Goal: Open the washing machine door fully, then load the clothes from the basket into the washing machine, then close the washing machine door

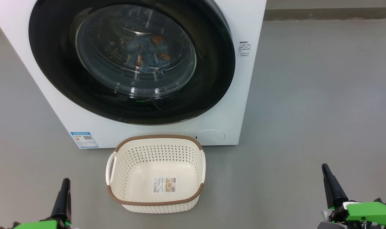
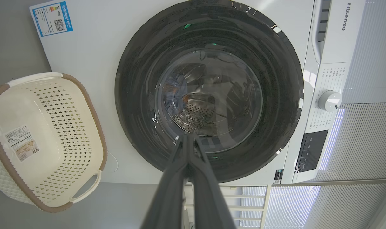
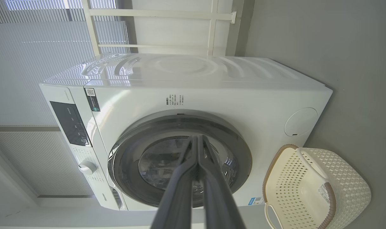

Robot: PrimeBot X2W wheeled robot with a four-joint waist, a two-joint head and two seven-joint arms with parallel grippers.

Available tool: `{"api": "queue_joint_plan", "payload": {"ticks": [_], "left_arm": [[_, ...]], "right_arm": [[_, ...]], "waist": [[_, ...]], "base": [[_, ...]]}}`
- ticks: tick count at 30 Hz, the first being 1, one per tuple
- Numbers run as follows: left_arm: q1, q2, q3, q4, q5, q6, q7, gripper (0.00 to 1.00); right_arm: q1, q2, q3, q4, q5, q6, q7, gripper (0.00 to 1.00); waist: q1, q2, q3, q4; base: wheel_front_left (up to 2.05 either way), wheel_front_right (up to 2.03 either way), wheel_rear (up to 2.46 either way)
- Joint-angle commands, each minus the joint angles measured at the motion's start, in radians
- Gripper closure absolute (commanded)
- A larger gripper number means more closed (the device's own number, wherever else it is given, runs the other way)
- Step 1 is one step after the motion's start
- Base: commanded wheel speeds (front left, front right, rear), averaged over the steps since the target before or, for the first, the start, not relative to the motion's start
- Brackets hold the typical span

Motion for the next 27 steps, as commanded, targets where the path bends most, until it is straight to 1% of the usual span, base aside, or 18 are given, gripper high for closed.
{"api": "queue_joint_plan", "payload": {"ticks": [1,27], "left_arm": [[-0.041,0.012,0.034,-0.018,-0.003,-0.003,0.009,1.00],[-0.041,0.009,0.038,-0.018,0.000,-0.003,0.012,1.00]], "right_arm": [[-0.042,-0.001,0.020,-0.029,0.003,-0.001,0.010,1.00],[-0.042,0.000,0.018,-0.029,0.001,-0.001,0.012,1.00]], "waist": [[0.0000,0.0000,0.000,0.000],[0.0000,0.0000,0.000,0.000]], "base": [[0.00,0.00,0.00],[0.00,0.00,0.00]]}}
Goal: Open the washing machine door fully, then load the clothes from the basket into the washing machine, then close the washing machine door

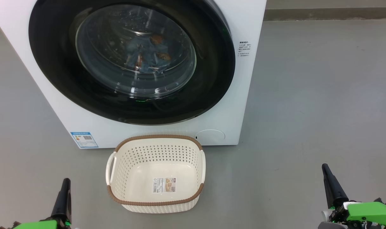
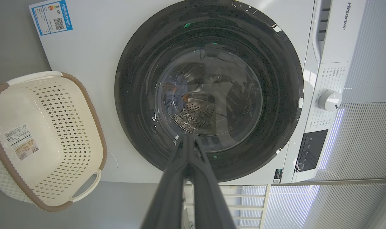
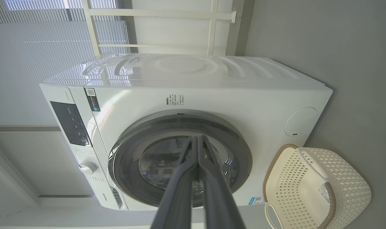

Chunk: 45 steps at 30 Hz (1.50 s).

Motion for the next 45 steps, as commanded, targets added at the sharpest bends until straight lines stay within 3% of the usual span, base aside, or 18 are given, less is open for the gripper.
{"api": "queue_joint_plan", "payload": {"ticks": [1,45], "left_arm": [[-0.041,0.011,0.034,-0.018,0.000,-0.003,0.005,1.00],[-0.041,0.007,0.039,-0.018,0.004,-0.003,0.009,1.00]], "right_arm": [[-0.042,-0.001,0.023,-0.029,0.001,-0.001,0.005,1.00],[-0.043,0.001,0.020,-0.029,-0.001,-0.001,0.006,1.00]], "waist": [[0.0000,0.0000,0.000,0.000],[0.0000,0.0000,0.000,0.000]], "base": [[0.00,0.00,0.00],[0.00,0.00,0.00]]}}
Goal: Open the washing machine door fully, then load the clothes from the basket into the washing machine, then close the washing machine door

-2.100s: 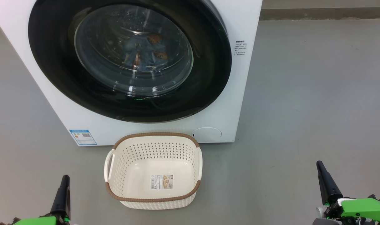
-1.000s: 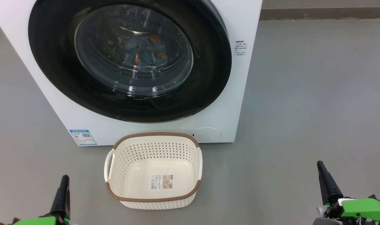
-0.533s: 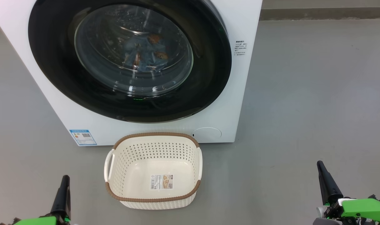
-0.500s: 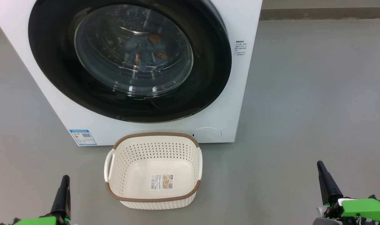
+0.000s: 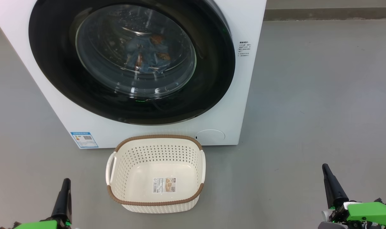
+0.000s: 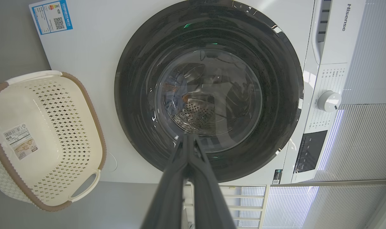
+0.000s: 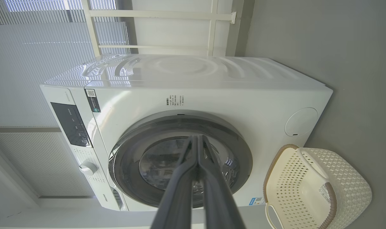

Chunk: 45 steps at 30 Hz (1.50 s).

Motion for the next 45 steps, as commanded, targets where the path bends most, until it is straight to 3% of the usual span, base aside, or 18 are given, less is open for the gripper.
{"api": "queue_joint_plan", "payload": {"ticks": [1,45], "left_arm": [[-0.041,0.013,0.035,-0.018,0.004,-0.003,0.008,1.00],[-0.042,0.010,0.039,-0.018,0.007,-0.003,0.011,1.00]], "right_arm": [[-0.042,-0.002,0.024,-0.029,-0.001,-0.001,0.006,1.00],[-0.043,-0.001,0.022,-0.029,-0.002,-0.001,0.008,1.00]], "waist": [[0.0000,-0.0001,0.000,0.000],[0.0000,-0.0001,0.000,0.000]], "base": [[0.00,0.00,0.00],[0.00,0.00,0.00]]}}
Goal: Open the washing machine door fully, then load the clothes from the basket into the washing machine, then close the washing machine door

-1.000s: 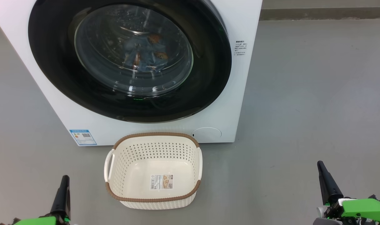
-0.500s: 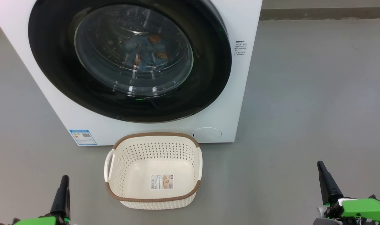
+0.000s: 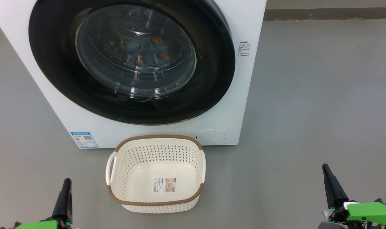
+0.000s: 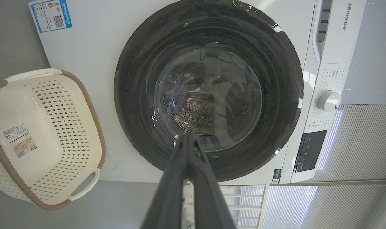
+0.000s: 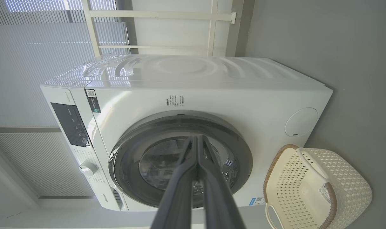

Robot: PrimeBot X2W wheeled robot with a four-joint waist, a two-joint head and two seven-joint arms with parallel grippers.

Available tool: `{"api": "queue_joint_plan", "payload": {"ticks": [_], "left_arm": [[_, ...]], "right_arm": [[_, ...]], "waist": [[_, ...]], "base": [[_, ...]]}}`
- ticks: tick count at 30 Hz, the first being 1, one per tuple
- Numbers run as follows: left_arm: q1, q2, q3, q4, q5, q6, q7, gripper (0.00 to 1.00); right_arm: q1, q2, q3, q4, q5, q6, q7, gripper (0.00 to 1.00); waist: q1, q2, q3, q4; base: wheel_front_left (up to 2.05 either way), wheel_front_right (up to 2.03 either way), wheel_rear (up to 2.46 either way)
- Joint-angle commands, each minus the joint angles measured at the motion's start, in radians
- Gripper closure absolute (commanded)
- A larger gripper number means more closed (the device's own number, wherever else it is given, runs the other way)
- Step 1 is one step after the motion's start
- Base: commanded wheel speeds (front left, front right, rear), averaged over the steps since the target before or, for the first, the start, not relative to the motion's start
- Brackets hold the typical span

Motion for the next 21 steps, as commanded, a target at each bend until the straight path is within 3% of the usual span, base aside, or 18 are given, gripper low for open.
{"api": "queue_joint_plan", "payload": {"ticks": [1,21], "left_arm": [[-0.042,0.015,0.035,-0.018,0.007,-0.003,0.003,1.00],[-0.042,0.014,0.036,-0.018,0.008,-0.003,0.004,1.00]], "right_arm": [[-0.043,-0.002,0.024,-0.029,-0.002,-0.001,0.007,1.00],[-0.043,-0.001,0.023,-0.028,-0.003,-0.001,0.008,1.00]], "waist": [[0.0000,0.0000,0.000,0.000],[0.0000,0.0000,0.000,0.000]], "base": [[0.00,0.00,0.00],[0.00,0.00,0.00]]}}
